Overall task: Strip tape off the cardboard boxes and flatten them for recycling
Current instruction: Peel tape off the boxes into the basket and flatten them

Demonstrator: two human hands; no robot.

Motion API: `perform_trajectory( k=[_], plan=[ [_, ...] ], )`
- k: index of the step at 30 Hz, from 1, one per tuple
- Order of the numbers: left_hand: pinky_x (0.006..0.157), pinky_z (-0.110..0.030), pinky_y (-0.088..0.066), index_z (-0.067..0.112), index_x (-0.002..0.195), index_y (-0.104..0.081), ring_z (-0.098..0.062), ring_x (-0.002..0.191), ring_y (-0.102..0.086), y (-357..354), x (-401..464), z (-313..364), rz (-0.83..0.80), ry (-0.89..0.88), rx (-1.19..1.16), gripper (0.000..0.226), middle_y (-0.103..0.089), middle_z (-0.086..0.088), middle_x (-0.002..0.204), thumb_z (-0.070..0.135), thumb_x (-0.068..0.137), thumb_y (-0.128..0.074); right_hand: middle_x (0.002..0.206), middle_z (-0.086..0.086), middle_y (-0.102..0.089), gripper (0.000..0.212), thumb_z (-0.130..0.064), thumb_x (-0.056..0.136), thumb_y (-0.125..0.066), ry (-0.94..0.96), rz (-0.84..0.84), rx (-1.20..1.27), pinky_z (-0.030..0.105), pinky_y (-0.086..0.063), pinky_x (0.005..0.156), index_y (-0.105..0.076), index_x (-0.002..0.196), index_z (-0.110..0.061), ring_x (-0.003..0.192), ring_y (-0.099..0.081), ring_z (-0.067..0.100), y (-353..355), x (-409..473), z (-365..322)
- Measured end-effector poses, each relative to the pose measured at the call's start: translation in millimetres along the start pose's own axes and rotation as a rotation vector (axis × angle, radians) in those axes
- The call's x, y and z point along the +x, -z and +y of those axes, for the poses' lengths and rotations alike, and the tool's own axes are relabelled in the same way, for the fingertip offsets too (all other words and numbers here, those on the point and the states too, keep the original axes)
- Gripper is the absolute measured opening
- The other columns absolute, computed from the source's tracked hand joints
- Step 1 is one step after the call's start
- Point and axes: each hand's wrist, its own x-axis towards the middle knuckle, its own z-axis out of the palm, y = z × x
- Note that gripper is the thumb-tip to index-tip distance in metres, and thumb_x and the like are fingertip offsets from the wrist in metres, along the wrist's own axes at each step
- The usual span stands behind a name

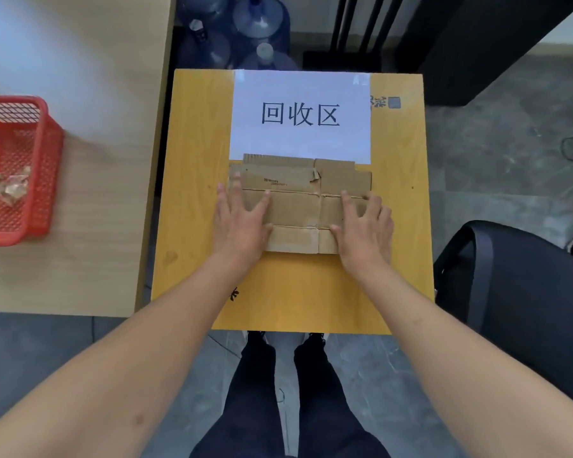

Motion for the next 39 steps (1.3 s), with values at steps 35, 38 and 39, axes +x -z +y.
perform_trajectory(
  k=[35,38,39],
  plan=[
    [0.093,-0.043,-0.048,0.016,0.141,-0.049,-0.032,0.127,-0.051,89,-39,13,-0.055,-0.372,0.068,0.041,-0.045,-0.011,0.148,0.027,0.102,-0.052,0.138,0.009,-0.052,0.036,-0.024,0.105,-0.050,0.136,-0.035,0.029,0.041,-0.050,0.087,-0.054,0.138,-0.012,0.116,-0.058,0.033,94,-44,-77],
    [0.096,-0.042,-0.049,0.015,0.143,-0.047,-0.031,0.126,-0.053,126,-63,1,-0.009,-0.356,0.029,0.044,-0.047,-0.009,0.147,0.032,0.103,-0.050,0.144,0.006,-0.050,0.042,-0.033,0.107,-0.047,0.231,-0.004,0.035,0.040,-0.047,0.092,-0.050,0.144,-0.015,0.125,-0.054,0.030,131,-59,-98],
    [0.097,-0.042,-0.049,0.015,0.144,-0.047,-0.030,0.126,-0.053,138,-71,-5,0.012,-0.341,0.017,0.045,-0.046,-0.008,0.147,0.033,0.104,-0.050,0.149,0.005,-0.047,0.045,-0.036,0.107,-0.045,0.252,0.000,0.034,0.040,-0.046,0.095,-0.047,0.148,-0.017,0.130,-0.051,0.028,144,-64,-106]
  ],
)
